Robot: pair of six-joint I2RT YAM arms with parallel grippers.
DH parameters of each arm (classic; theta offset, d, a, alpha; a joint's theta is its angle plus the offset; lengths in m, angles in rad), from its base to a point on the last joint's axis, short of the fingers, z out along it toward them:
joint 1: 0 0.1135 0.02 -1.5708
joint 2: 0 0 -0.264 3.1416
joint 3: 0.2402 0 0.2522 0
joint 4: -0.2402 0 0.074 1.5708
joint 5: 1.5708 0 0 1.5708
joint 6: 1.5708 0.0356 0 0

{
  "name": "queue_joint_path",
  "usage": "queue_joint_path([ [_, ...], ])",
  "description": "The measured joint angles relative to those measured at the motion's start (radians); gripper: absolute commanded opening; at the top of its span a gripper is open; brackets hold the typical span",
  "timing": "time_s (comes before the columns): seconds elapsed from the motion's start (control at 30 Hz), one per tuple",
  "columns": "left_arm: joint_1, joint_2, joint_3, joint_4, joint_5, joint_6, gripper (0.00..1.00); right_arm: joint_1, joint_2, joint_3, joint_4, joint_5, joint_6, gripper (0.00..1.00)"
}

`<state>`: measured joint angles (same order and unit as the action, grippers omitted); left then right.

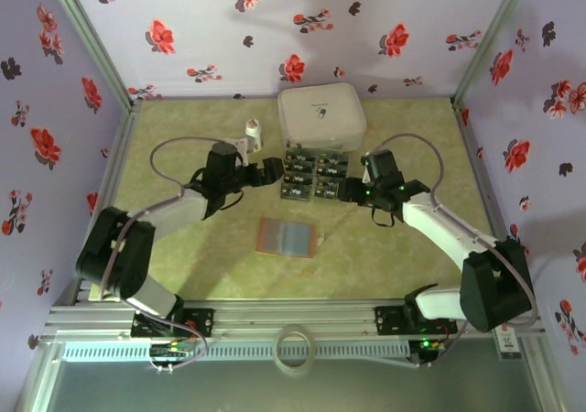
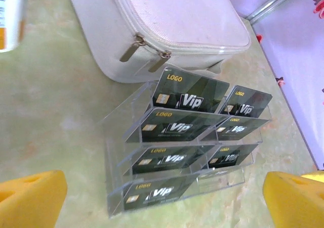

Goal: Put the credit cards into the card holder

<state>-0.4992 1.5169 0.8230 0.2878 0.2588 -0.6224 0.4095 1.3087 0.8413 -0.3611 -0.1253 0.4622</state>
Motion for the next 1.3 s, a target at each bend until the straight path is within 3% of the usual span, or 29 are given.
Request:
queue_joint_path([
  [0.3, 0.000, -0.235, -0.114, -0.279, -0.127, -0.012, 1.00, 0.023, 0.057, 0.129, -0.121, -0.021, -0.128, 0.62],
  [0.6, 0.000, -0.386, -0.194, -0.486, -0.232, -0.065, 1.00, 0.171, 0.276, 0.400, -0.242, 0.035, -0.370, 0.55],
  [0.93, 0.000, -0.409, -0.220, -0.579, -0.294, -0.102, 1.00, 0.301, 0.531, 0.666, -0.350, 0.104, -0.599, 0.42],
  [1.3, 0.002, -0.418, -0.220, -0.611, -0.328, -0.105, 1.00, 0.339, 0.683, 0.803, -0.424, 0.190, -0.702, 0.36],
])
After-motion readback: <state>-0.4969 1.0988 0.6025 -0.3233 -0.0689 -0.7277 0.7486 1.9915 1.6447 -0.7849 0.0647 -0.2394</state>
